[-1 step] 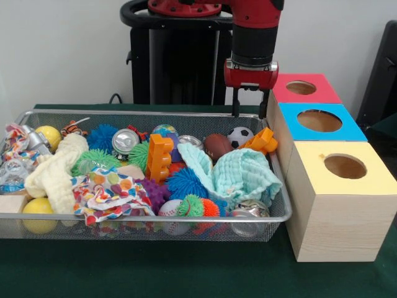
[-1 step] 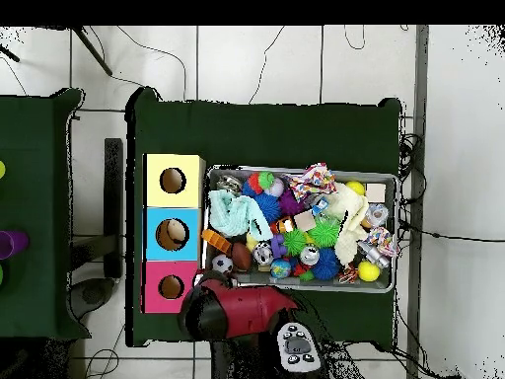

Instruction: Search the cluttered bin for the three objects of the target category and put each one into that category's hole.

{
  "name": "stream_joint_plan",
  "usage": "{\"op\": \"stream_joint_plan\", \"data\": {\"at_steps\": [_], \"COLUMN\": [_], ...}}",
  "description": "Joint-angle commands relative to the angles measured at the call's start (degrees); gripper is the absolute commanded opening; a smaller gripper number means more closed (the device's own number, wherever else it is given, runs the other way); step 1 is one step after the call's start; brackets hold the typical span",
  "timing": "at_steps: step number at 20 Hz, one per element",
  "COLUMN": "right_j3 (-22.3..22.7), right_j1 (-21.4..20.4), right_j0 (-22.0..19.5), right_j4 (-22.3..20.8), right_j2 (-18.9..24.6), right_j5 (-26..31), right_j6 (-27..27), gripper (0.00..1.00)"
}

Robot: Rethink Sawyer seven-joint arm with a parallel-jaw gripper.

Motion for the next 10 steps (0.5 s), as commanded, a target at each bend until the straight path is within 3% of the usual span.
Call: {"op": "stream_joint_plan", "data": {"at_steps": [1, 2, 4, 5, 6, 7, 8, 10], "right_j3": [8.57, 8.29, 8.58, 7.81, 5.04, 2.88, 2.06, 1.03], "right_j1": [-4.14, -5.32, -5.91, -1.76, 5.23, 9.29, 9.90, 6.86], "right_j0": [-1.55, 0.30, 0.96, -2.40, -5.39, -6.39, -6.58, -6.32], "right_j4": [1.66, 0.60, 2.10, 1.03, -1.23, -1.99, -1.98, -0.53], "right_j2": [4.20, 1.88, 1.50, 4.55, 5.85, 5.95, 6.06, 6.79], "right_j5": [-3.97, -6.80, -4.67, -6.28, -10.91, -12.41, -10.66, -2.40], "right_j6": [11.66, 11.84, 11.93, 10.72, 9.33, 8.50, 7.34, 4.44], "gripper": [1.00, 1.00, 1.00, 1.00, 1.00, 1.00, 1.00, 1.00]}}
